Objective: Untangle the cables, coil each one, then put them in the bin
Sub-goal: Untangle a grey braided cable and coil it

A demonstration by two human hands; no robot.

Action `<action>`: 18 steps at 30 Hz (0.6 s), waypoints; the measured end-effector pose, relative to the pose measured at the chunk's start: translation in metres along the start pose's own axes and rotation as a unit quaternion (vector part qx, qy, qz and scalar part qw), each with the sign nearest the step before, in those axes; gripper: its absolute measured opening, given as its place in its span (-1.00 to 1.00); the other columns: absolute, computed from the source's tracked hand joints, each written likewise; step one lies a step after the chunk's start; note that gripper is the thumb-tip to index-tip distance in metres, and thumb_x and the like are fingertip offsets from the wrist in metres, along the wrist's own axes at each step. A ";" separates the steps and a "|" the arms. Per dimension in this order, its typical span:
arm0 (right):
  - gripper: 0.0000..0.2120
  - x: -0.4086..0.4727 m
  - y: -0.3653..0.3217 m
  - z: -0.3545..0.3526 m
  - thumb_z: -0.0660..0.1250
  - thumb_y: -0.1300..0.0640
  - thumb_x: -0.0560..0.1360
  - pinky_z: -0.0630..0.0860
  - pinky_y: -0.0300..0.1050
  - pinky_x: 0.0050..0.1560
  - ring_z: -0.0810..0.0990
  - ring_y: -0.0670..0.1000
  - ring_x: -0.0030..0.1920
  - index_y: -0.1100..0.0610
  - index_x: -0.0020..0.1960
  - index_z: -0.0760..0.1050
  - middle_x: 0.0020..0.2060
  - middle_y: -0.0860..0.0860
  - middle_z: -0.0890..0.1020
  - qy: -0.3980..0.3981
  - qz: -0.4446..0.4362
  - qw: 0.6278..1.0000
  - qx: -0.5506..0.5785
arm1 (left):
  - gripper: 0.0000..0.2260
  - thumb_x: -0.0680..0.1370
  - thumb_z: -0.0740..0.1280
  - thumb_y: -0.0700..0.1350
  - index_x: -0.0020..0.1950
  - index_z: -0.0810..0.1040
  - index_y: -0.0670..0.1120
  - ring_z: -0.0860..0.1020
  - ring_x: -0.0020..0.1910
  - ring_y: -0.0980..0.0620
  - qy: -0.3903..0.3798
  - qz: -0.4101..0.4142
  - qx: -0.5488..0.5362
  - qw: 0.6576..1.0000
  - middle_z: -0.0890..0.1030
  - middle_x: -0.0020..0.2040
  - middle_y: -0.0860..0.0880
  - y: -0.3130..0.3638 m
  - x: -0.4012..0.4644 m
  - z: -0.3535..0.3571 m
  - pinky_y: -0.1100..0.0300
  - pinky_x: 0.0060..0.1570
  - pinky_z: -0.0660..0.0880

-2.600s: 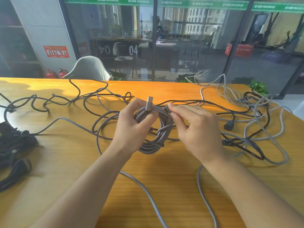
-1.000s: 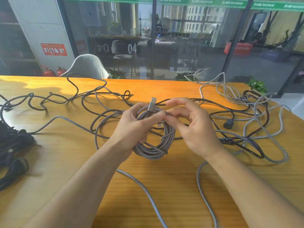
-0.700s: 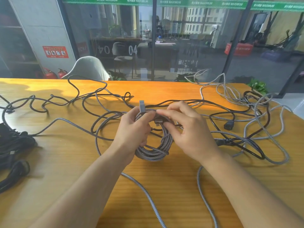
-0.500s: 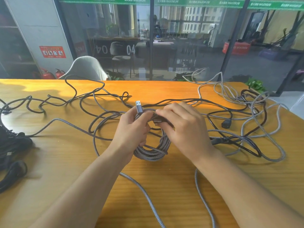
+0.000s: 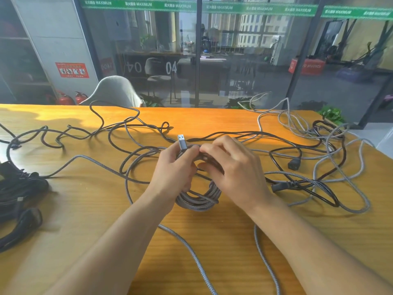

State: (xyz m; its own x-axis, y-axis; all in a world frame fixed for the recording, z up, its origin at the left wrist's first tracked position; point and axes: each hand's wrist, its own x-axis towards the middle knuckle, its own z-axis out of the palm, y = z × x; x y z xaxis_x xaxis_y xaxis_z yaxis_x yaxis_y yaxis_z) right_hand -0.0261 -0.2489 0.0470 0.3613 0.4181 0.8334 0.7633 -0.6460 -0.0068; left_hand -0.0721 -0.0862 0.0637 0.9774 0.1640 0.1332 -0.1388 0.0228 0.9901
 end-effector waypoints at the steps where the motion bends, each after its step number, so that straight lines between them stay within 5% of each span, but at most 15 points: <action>1: -0.83 -0.001 0.002 0.001 0.51 0.11 0.57 0.48 -0.12 -0.13 0.58 0.04 -0.07 0.11 0.14 0.67 -0.08 0.00 0.60 0.002 0.003 1.000 0.006 | -0.85 0.70 0.29 -0.06 0.00 0.51 -0.11 0.20 -0.48 0.04 -0.005 -0.001 0.004 1.000 0.28 -0.44 0.05 -0.001 0.000 0.001 0.18 -0.51 0.17; 12: -0.89 0.001 0.002 -0.004 0.48 0.15 0.61 0.54 -0.02 0.00 0.62 0.11 -0.04 0.20 0.05 0.69 -0.04 0.03 0.69 0.073 -0.006 0.997 0.039 | -0.85 0.68 0.36 0.00 -0.09 0.61 0.08 0.31 -0.45 0.10 0.018 0.072 0.056 0.996 0.39 -0.43 0.16 -0.002 0.002 0.003 0.30 -0.45 0.30; 18: -0.90 -0.001 0.001 -0.006 0.38 0.10 0.65 0.55 -0.03 0.00 0.61 -0.05 -0.03 0.10 0.11 0.63 -0.03 -0.09 0.66 0.042 0.199 0.952 0.229 | -0.83 0.68 0.35 0.03 -0.11 0.60 0.13 0.30 -0.45 0.11 0.014 0.077 0.054 0.995 0.40 -0.44 0.20 -0.002 0.001 0.002 0.22 -0.38 0.28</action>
State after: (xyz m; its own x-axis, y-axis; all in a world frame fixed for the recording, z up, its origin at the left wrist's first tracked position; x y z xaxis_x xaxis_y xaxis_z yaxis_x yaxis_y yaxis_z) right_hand -0.0292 -0.2542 0.0495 0.6412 0.1340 0.7556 0.7353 -0.3887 -0.5551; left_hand -0.0708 -0.0883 0.0618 0.9410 0.1846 0.2837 -0.2668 -0.1111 0.9573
